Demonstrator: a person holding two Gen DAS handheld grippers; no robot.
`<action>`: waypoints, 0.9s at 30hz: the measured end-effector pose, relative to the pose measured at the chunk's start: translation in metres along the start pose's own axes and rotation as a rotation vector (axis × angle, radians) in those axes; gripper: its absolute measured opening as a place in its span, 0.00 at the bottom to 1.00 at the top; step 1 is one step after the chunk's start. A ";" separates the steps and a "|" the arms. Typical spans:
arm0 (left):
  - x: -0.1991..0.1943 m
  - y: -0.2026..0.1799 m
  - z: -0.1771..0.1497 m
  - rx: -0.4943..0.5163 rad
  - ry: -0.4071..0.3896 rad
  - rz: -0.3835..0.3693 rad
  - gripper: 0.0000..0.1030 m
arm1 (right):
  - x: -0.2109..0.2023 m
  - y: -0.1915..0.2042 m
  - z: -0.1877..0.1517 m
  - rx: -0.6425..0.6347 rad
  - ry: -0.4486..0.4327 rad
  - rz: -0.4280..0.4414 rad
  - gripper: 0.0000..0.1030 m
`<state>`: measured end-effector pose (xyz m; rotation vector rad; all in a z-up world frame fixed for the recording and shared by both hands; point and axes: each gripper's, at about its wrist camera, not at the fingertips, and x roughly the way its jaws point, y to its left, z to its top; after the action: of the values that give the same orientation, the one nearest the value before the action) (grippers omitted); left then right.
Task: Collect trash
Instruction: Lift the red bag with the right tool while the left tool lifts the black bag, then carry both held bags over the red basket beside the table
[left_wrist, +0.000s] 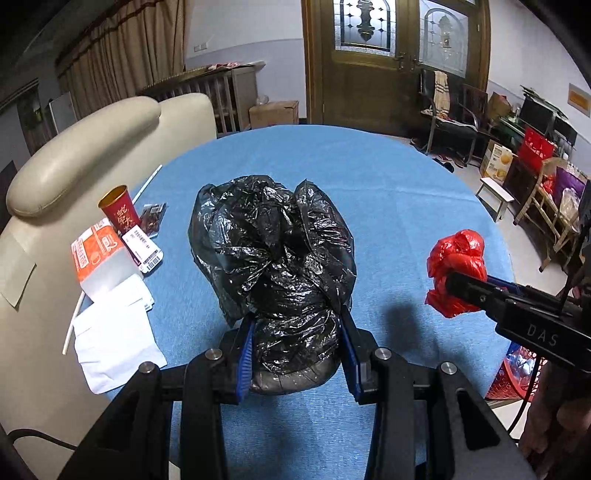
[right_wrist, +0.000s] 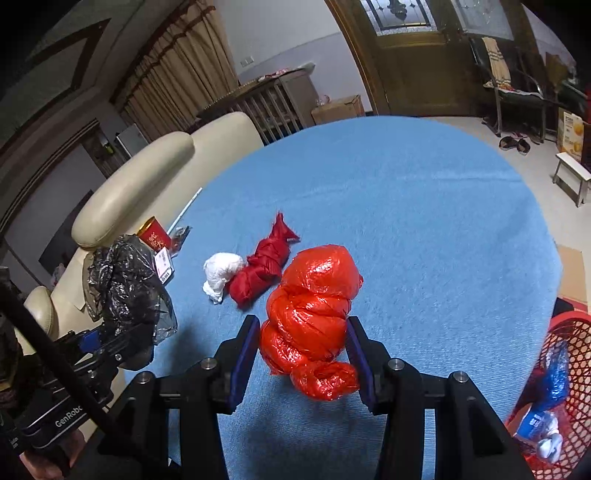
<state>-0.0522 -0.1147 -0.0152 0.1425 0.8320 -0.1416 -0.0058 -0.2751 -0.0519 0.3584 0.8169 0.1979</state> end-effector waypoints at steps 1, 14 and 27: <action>0.000 -0.002 -0.002 0.006 0.000 -0.004 0.41 | -0.003 0.000 0.000 -0.002 -0.006 -0.001 0.49; -0.002 -0.031 -0.001 0.087 0.001 -0.019 0.41 | -0.028 -0.016 -0.007 -0.010 -0.039 -0.040 0.49; 0.002 -0.043 -0.004 0.143 0.000 -0.033 0.41 | -0.042 -0.034 -0.015 0.028 -0.052 -0.046 0.49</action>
<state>-0.0617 -0.1564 -0.0223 0.2633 0.8244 -0.2328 -0.0441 -0.3155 -0.0458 0.3698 0.7767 0.1342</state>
